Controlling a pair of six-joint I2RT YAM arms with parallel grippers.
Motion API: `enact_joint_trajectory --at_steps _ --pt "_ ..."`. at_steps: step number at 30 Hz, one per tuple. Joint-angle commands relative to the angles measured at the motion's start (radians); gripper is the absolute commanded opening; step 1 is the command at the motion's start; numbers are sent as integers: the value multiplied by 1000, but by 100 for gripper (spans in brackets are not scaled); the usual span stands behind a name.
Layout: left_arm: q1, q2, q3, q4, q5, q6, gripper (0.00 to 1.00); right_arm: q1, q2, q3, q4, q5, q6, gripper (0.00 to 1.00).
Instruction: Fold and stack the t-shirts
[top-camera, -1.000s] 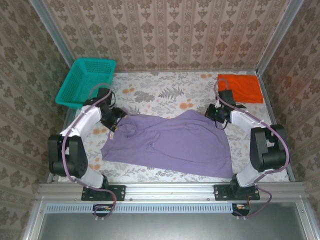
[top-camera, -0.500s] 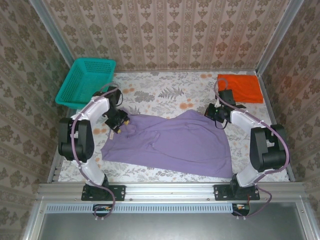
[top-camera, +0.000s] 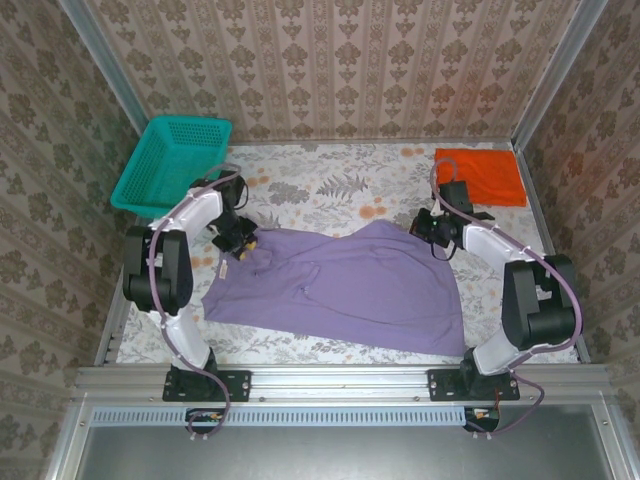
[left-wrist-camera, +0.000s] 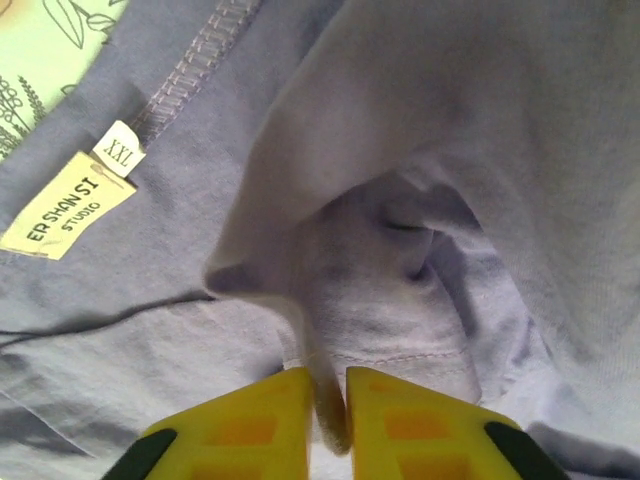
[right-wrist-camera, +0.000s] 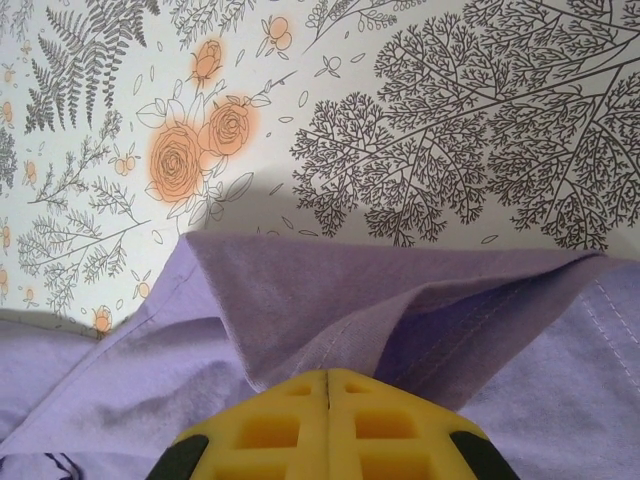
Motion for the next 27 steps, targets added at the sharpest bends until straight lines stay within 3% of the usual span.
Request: enact_joint_trajectory --at_steps 1,2,10,16,20,27 --pt "-6 7 32 -37 -13 17 5 -6 -31 -13 2 9 5 0" --pt "-7 7 34 -40 -14 22 0 -11 -31 -14 0 10 10 0" --pt "-9 -9 189 -5 -58 124 0 -75 -23 17 -1 26 56 0" --pt "4 14 334 257 -81 190 0 -153 56 116 16 26 155 0" --pt "28 134 480 353 -47 193 0 -187 150 229 -10 35 180 0" --pt "72 411 758 289 50 89 0 -243 257 318 -31 61 242 0"
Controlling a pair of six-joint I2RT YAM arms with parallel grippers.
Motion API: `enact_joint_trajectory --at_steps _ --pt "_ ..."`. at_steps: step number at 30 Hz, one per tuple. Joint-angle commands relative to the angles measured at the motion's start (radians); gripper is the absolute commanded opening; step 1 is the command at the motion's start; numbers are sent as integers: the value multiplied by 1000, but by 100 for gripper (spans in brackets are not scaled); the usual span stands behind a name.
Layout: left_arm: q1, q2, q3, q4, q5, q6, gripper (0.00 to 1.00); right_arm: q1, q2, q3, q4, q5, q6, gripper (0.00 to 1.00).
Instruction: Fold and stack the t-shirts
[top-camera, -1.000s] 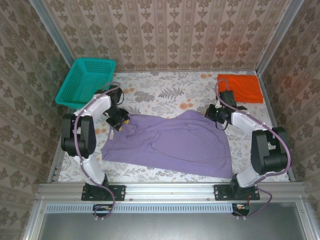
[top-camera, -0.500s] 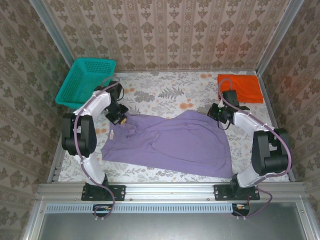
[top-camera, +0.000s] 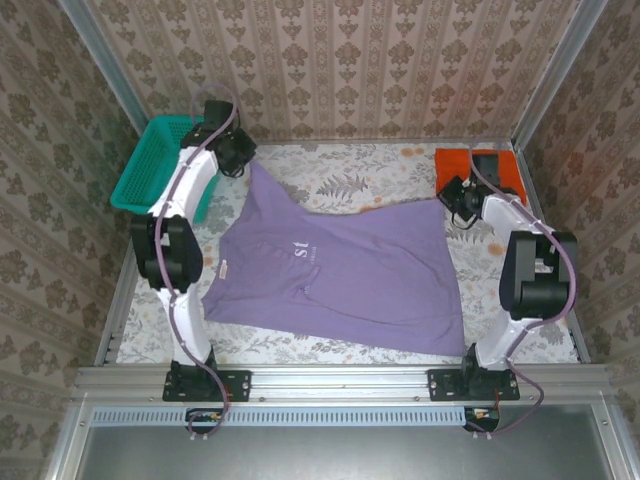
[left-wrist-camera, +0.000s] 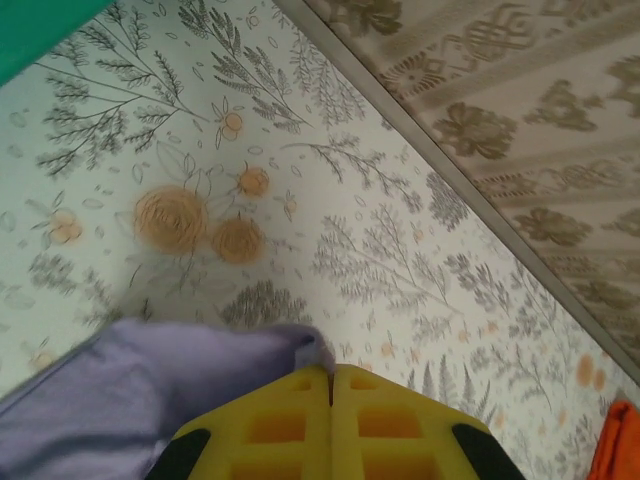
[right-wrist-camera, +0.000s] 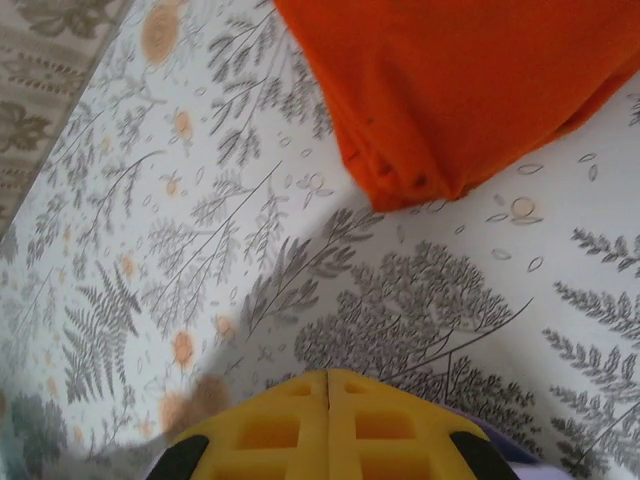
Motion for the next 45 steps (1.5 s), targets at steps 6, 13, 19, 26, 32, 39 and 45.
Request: enact_joint_trajectory --at_steps 6,13,19,26,32,39,45 --pt "19 315 314 -143 126 -137 0 -69 82 49 -38 21 94 0" --pt "22 401 408 -156 200 -191 0 -97 93 62 -28 -10 96 0" --pt "22 370 406 -185 240 -186 0 -105 71 35 -3 -58 88 0" --pt "15 227 311 -224 272 -138 0 -111 -22 -41 6 -85 49 0" --pt "15 68 156 -292 282 -65 0 -118 -119 -114 -9 -113 20 0" --pt "28 -123 -63 -323 322 -21 0 -118 -251 -226 -41 -134 -18 0" --pt "57 -232 -158 -400 420 -8 0 -118 -341 -267 -120 -135 -61 0"
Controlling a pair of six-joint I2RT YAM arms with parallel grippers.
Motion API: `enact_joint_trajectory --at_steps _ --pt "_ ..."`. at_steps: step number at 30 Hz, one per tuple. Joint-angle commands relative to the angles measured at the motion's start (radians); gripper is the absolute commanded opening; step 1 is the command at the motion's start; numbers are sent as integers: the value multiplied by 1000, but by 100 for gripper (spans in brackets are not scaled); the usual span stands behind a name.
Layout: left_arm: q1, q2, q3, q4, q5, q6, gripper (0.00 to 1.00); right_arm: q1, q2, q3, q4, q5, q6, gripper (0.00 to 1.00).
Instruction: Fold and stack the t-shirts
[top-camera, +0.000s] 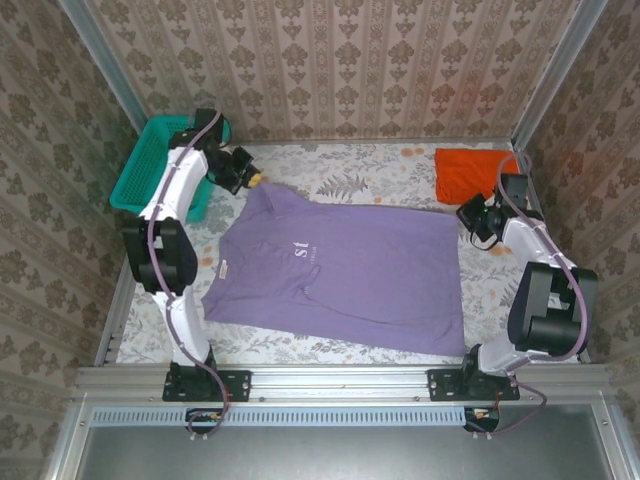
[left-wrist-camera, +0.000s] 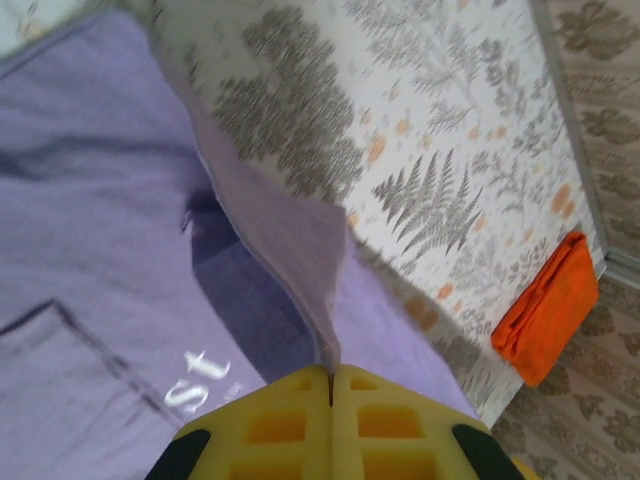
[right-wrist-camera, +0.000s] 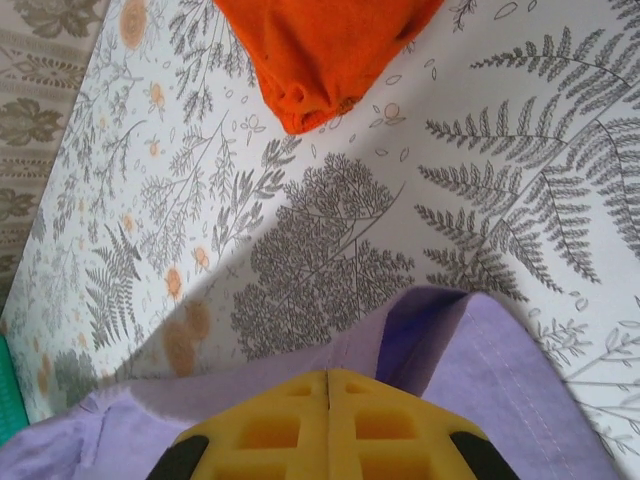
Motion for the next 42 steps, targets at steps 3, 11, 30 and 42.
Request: enact_joint_trajectory --at_steps 3,11,30,42 --pt "39 -81 -33 -119 122 39 0 -5 -86 -46 -77 -10 -49 0" --pt "60 -179 -141 -94 272 -28 0 -19 -103 -60 -118 4 -78 0" --pt "59 -525 -591 -152 198 32 2 -25 -159 -100 -170 18 -125 0" --pt "142 -546 -673 -153 -34 153 32 -47 -240 -296 -159 42 -47 9"
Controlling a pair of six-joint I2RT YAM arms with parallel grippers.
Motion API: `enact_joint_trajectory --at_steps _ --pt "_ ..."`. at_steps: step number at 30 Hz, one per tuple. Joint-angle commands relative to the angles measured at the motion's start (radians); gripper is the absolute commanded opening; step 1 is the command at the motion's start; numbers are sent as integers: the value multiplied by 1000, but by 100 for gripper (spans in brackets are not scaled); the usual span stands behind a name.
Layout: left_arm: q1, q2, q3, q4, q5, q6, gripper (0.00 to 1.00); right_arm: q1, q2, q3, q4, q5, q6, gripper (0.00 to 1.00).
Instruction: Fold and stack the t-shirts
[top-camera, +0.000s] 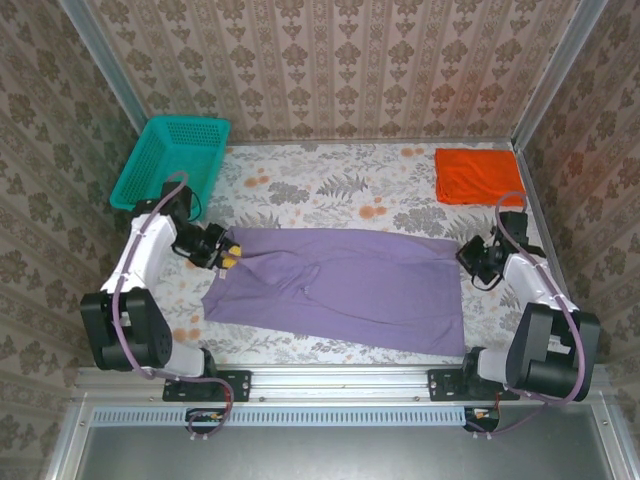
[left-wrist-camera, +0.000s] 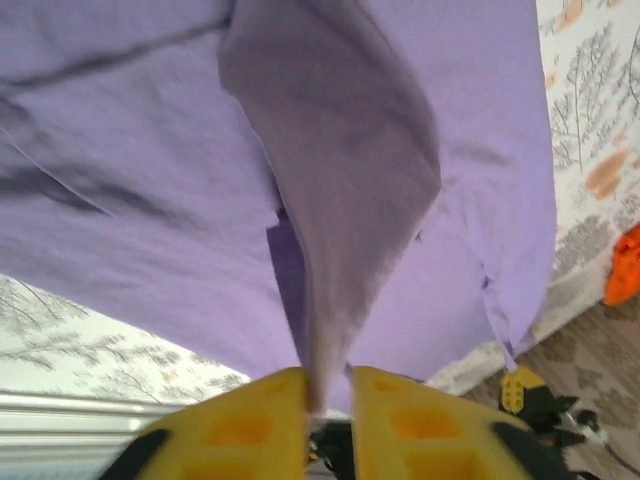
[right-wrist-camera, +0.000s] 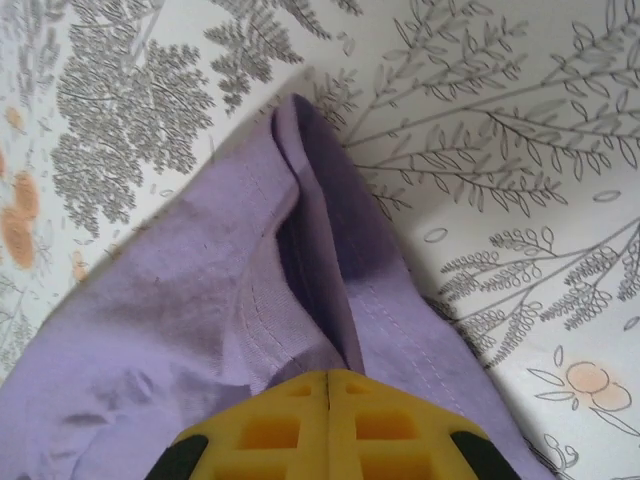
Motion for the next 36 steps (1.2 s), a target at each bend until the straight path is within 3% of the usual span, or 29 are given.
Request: enact_joint_trajectory --at_steps 1,2,3,5,8,11,16,23,31,36 --pt "-2 1 65 -41 -149 83 46 -15 -27 -20 -45 61 35 15" --pt "-12 -5 81 -46 -215 95 51 -25 -32 -21 -73 95 44 24" --pt "-23 -13 91 -39 -267 109 55 -37 -38 -24 -91 115 51 26" --pt "-38 -7 102 -9 -323 129 75 -73 -60 -42 -95 128 69 27" --pt "-52 63 120 49 -330 174 85 -96 -82 -44 -96 140 103 32" --pt "-84 187 201 53 -386 266 87 -85 -75 -43 -22 72 129 31" --pt "-134 341 323 92 -438 384 83 31 4 25 45 38 108 31" --pt "-160 555 448 106 -508 478 65 160 203 165 12 37 42 31" --pt "-178 663 499 155 -541 522 62 188 351 267 -27 112 32 27" --pt "-213 721 537 179 -577 536 51 191 424 324 -76 169 25 27"
